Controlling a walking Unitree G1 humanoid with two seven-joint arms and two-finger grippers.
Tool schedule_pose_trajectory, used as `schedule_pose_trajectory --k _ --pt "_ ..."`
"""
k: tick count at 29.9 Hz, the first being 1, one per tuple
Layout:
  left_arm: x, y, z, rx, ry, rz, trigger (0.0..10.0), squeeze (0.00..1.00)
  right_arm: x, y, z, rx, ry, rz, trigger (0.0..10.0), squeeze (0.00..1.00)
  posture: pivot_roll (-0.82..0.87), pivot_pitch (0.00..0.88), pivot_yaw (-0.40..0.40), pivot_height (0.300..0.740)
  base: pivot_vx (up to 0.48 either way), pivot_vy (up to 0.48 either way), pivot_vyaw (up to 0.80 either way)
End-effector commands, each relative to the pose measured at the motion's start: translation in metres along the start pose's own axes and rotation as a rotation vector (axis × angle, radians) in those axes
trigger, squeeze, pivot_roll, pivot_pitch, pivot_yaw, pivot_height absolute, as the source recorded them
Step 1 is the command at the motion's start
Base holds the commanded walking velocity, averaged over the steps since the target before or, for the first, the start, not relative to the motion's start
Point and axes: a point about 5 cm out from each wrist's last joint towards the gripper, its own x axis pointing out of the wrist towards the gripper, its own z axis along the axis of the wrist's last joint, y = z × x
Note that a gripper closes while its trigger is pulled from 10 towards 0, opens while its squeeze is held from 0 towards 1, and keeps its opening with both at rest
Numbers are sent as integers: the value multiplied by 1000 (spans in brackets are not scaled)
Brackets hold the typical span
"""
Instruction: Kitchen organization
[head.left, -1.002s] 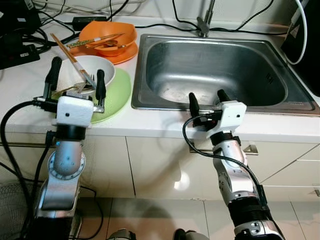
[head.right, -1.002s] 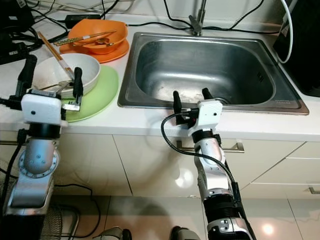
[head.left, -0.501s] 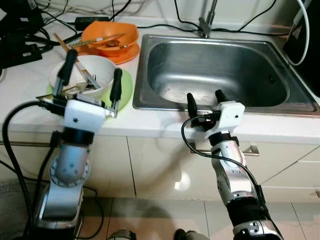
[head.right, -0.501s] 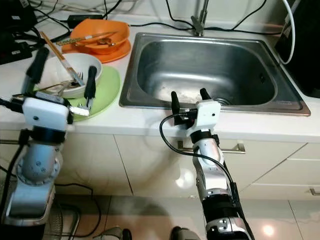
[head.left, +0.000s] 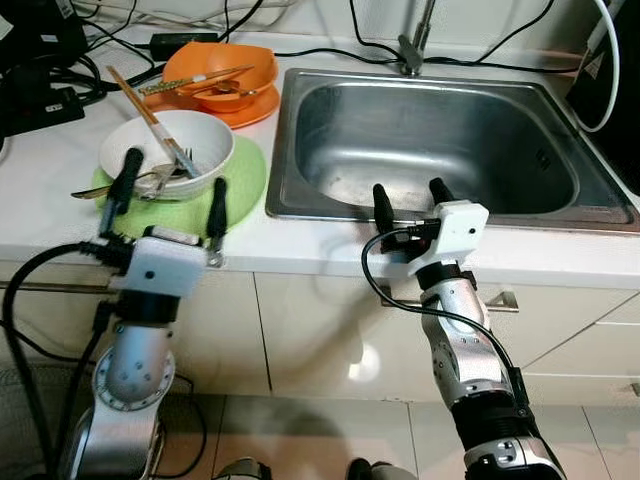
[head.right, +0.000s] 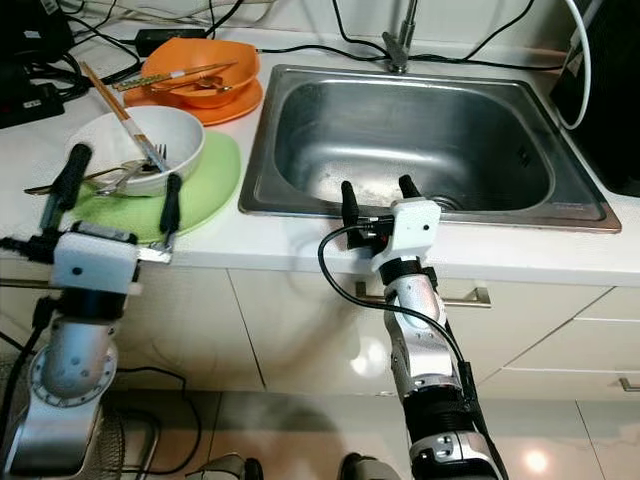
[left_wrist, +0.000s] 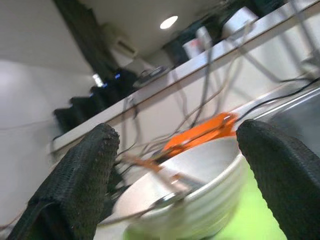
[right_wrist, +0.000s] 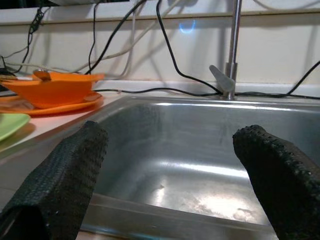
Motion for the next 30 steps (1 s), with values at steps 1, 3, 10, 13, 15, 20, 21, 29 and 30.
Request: schedule_pose_trajectory --k 1,3,10,13,15,20,21,29,30 --pt "0 5 -6 13 21 24 10000 0 2 0 3 7 -20 0 10000 0 113 104 -44 740 0 0 0" --pt "0 5 -9 13 33 24 10000 0 2 0 3 7 -20 -1 10000 0 111 104 -43 740 0 0 0" --pt "3 -3 -25 -29 97 -7 10000 0 2 -1 3 5 -23 -10 10000 0 102 105 -41 740 0 0 0" --pt "6 -7 -28 -51 105 -17 10000 0 2 -2 3 3 -24 -12 10000 0 92 105 -38 740 0 0 0" --pt "7 -9 -29 -59 107 -21 10000 0 2 -2 3 2 -25 -13 10000 0 91 106 -37 740 0 0 0" --pt "12 -16 -29 -85 104 -32 10000 0 1 -4 4 -3 -25 -17 10000 0 88 105 -38 740 0 0 0" --pt "12 -16 -29 -85 104 -32 10000 0 1 -4 4 -3 -25 -17 10000 0 88 105 -38 740 0 0 0" --pt "19 -19 -28 -115 94 -22 2275 0 1 -4 4 -4 -24 -16 10000 0 82 107 -40 740 0 0 0" --pt "20 -19 -28 -119 92 -19 2275 0 1 -4 4 -4 -24 -16 10000 0 82 107 -40 740 0 0 0"
